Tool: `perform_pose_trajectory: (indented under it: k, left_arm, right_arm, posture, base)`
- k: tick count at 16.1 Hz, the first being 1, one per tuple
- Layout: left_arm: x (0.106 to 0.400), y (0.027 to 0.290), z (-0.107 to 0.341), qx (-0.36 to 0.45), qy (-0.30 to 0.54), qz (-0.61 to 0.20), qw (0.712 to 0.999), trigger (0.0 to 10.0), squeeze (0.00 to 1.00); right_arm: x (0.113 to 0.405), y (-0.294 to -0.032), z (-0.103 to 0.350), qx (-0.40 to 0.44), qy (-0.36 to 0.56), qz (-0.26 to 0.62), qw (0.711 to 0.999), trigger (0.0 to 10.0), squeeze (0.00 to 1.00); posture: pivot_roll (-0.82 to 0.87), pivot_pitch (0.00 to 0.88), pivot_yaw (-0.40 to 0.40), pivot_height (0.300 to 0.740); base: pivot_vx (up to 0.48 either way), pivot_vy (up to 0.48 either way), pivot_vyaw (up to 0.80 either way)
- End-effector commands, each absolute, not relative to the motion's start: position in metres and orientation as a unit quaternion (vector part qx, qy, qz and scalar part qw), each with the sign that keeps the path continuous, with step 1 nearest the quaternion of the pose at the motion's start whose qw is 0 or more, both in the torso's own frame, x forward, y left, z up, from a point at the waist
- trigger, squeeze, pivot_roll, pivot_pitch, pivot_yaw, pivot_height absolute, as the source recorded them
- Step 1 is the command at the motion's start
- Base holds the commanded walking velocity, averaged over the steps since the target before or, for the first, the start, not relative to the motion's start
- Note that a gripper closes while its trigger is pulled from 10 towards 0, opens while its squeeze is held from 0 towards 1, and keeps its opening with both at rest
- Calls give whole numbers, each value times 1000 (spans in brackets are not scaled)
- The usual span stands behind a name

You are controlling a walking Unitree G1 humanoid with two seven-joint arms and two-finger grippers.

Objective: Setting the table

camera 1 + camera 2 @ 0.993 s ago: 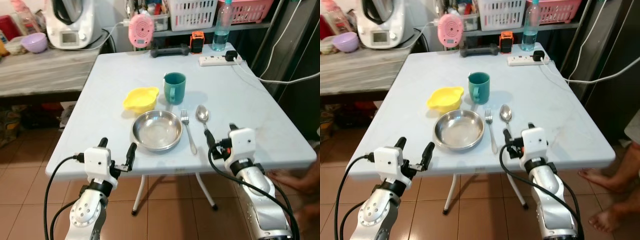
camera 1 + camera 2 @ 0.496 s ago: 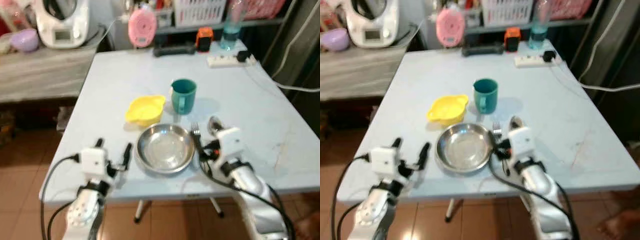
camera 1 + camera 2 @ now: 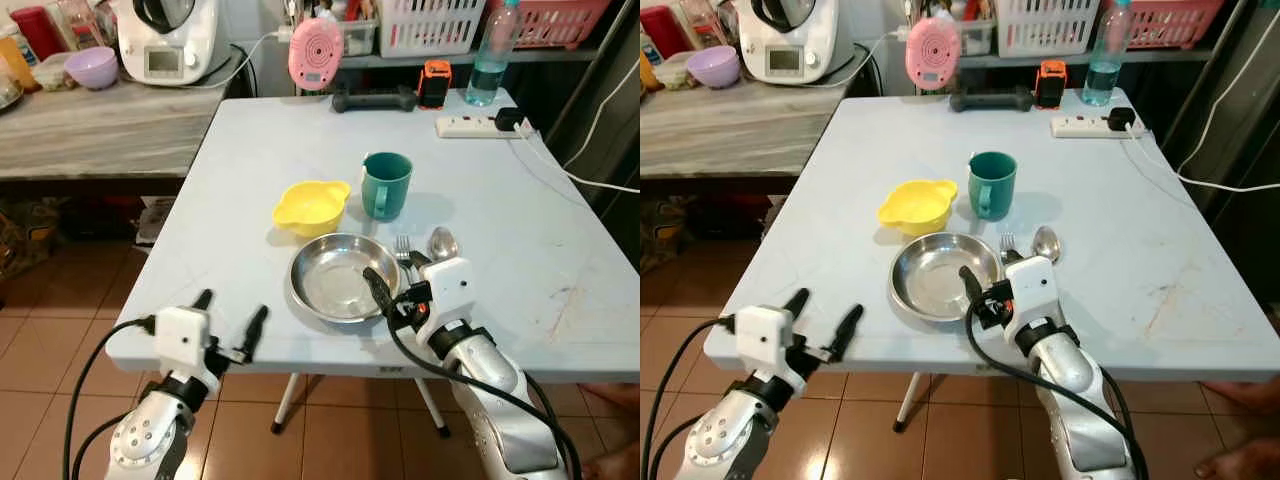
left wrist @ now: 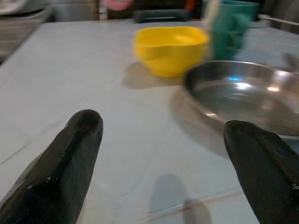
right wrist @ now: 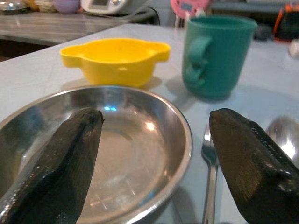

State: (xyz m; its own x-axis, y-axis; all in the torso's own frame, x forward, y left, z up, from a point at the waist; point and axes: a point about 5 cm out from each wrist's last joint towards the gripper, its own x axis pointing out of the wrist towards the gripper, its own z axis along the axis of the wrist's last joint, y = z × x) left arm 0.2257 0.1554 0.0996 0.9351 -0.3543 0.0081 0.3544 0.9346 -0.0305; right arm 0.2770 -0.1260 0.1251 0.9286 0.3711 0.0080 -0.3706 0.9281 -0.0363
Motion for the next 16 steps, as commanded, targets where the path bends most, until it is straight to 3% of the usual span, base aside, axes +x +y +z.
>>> perform_pose_trajectory:
  k: [1,4,6,16]
  left_arm:
    - [226,155,105,-17,0,-205,979,10000,0]
    - [227,157,108,-5,2,-224,975,10000,0]
    - [226,154,108,-15,15,-249,968,10000,0]
    - [224,149,109,0,21,-282,959,10000,0]
  right_arm:
    - [280,-127,134,-3,-14,181,983,10000,0]
    - [283,-130,135,6,-3,167,986,10000,0]
    - [290,-129,138,82,31,150,985,10000,0]
    - [292,-116,137,69,101,175,977,10000,0]
  posture:
    - [-70,130,72,740]
    - [-72,136,77,740]
    - [-73,139,78,740]
    - [-73,143,60,740]
  base:
    - [0,0,0]
    - [0,0,0]
    - [0,0,0]
    - [0,0,0]
